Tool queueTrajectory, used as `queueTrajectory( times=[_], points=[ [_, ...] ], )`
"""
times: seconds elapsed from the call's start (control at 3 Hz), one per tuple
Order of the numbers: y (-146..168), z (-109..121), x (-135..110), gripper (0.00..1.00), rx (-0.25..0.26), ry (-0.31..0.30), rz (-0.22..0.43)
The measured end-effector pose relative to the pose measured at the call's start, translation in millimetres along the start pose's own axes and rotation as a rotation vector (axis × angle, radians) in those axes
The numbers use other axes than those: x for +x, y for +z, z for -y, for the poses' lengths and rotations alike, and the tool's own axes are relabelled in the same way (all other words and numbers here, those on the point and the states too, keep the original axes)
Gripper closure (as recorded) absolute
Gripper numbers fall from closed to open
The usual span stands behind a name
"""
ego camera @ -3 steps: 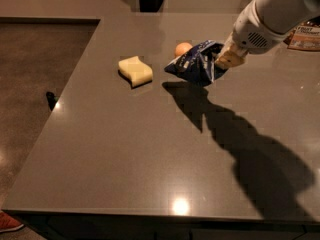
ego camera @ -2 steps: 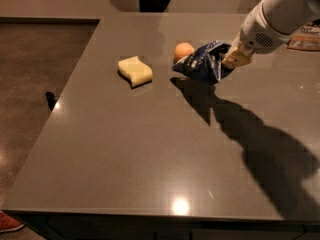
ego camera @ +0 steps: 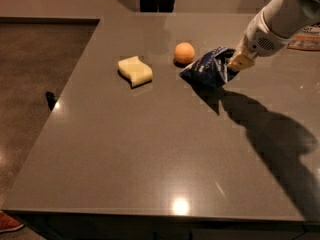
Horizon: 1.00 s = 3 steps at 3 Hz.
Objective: Move blue chip bag near orange
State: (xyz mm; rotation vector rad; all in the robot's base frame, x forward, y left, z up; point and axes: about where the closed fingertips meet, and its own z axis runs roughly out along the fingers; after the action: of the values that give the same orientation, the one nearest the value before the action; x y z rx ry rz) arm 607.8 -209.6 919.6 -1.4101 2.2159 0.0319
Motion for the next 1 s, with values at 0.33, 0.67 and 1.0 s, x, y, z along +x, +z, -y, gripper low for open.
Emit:
queueTrajectory(
  times=[0.33,0.67,1.0],
  points=[
    [8.6,9.1,4.8,0.43,-0.006,0.012,-0.021],
    [10.2,8.3,4.3,0.2,-0.009,0.011,-0.02],
    [12.3,7.7,3.7,0.0,-0.012,0.009,-0.021]
  ],
)
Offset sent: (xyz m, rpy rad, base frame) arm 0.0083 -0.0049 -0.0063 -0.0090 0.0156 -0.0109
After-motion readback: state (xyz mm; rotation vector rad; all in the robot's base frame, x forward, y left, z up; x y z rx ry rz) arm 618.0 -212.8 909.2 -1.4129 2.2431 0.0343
